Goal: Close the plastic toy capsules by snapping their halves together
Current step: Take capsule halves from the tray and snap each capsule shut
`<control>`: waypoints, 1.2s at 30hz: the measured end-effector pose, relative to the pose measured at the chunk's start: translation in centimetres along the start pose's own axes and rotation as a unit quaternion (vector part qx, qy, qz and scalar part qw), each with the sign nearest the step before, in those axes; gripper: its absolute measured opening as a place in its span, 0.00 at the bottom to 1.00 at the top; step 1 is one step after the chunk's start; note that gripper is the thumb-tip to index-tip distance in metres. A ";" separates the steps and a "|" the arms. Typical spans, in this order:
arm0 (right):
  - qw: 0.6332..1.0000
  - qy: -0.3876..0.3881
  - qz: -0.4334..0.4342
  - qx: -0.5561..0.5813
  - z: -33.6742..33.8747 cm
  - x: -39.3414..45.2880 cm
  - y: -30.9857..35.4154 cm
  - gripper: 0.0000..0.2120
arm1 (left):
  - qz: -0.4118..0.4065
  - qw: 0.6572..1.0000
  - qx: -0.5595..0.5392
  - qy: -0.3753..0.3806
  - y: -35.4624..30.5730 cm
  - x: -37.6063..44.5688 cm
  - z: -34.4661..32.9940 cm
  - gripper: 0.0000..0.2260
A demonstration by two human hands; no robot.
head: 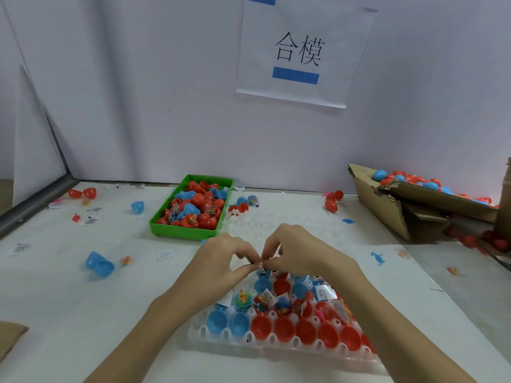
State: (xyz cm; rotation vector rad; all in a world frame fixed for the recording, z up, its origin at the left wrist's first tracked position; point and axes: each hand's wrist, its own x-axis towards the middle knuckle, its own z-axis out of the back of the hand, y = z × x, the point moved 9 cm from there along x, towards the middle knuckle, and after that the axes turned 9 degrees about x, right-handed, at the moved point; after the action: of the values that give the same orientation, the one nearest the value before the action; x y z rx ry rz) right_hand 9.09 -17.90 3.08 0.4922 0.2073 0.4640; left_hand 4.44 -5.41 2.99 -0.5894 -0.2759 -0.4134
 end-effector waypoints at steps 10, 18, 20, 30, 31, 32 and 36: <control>0.993 -0.074 0.004 0.093 2.8 -0.3 0.1 0.02 | 0.044 0.987 -0.128 -0.080 0.3 0.3 1.8 0.04; 0.941 -0.131 0.001 0.313 1.8 -2.9 0.4 0.02 | 0.104 0.954 -0.280 -0.031 0.9 0.4 1.5 0.05; 0.926 -0.138 -0.005 0.353 1.4 -3.5 0.2 0.05 | 0.124 0.944 -0.302 -0.042 1.2 0.3 1.5 0.05; 0.929 -0.162 0.057 0.329 0.2 -4.9 2.8 0.14 | 0.207 0.869 -0.425 -0.146 3.3 -0.4 2.3 0.05; 0.932 -0.179 0.055 0.311 0.0 -4.9 3.0 0.17 | 0.205 0.874 -0.413 -0.153 3.3 -0.4 2.4 0.05; 0.930 -0.211 0.057 0.297 0.1 -4.9 3.2 0.18 | 0.200 0.881 -0.400 -0.156 3.2 -0.4 2.5 0.04; 0.903 -0.280 0.084 0.315 0.7 -5.6 3.6 0.14 | 0.172 0.895 -0.381 -0.157 2.8 -0.1 3.2 0.04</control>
State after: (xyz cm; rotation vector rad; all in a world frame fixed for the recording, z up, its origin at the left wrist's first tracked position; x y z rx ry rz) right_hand 3.03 -18.09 5.90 1.2643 -0.2598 0.3993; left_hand 5.22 -1.40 4.19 -1.4624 -0.3060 -0.0592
